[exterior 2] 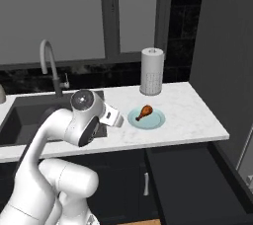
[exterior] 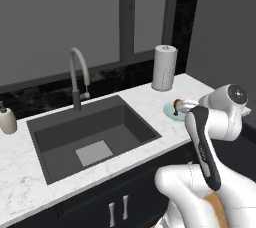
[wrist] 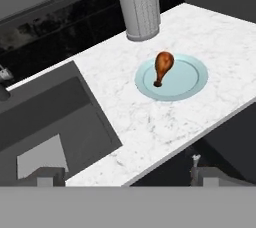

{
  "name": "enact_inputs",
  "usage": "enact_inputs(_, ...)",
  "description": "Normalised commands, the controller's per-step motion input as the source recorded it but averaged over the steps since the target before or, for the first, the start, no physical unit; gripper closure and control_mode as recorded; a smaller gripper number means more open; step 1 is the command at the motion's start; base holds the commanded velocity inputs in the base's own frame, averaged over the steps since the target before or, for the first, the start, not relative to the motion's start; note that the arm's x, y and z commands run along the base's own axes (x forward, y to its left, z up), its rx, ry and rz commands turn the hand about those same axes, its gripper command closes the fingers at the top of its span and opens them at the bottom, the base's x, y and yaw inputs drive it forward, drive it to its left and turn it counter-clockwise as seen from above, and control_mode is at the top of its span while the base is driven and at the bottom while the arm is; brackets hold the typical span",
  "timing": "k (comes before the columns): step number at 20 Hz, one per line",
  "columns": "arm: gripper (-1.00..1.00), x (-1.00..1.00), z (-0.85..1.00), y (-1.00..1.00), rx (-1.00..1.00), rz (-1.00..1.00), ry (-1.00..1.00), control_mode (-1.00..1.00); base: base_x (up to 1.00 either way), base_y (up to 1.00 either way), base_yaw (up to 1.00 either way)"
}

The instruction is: Pick up the knife from the drawer and place it on the cutting board. Then place the meat from the plate to the cutting board.

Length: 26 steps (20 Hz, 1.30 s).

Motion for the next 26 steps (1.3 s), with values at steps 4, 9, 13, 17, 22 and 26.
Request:
enact_inputs(4,-1.00,1.00,0.00,-0.71,0.03,0.02,0.15,-1.00,0.00,0.00,0.00)
enact_inputs(9,-1.00,1.00,-0.05,-0.41,0.01,0.00,0.18,-1.00,0.00,0.00,0.00)
enact_inputs(13,-1.00,0.96,-0.43,-0.01,-0.06,-0.02,0.24,-1.00,0.00,0.00,0.00)
enact_inputs(17,-1.00,0.50,-0.27,-0.08,0.00,0.00,0.15,-1.00,0.00,0.00,0.00)
enact_inputs(22,-1.00,0.49,-0.21,-0.29,0.00,0.00,0.00,-1.00,0.00,0.00,0.00)
enact_inputs(26,-1.00,0.41,-0.18,-0.26,0.00,0.00,0.00,-1.00,0.00,0.00,0.00)
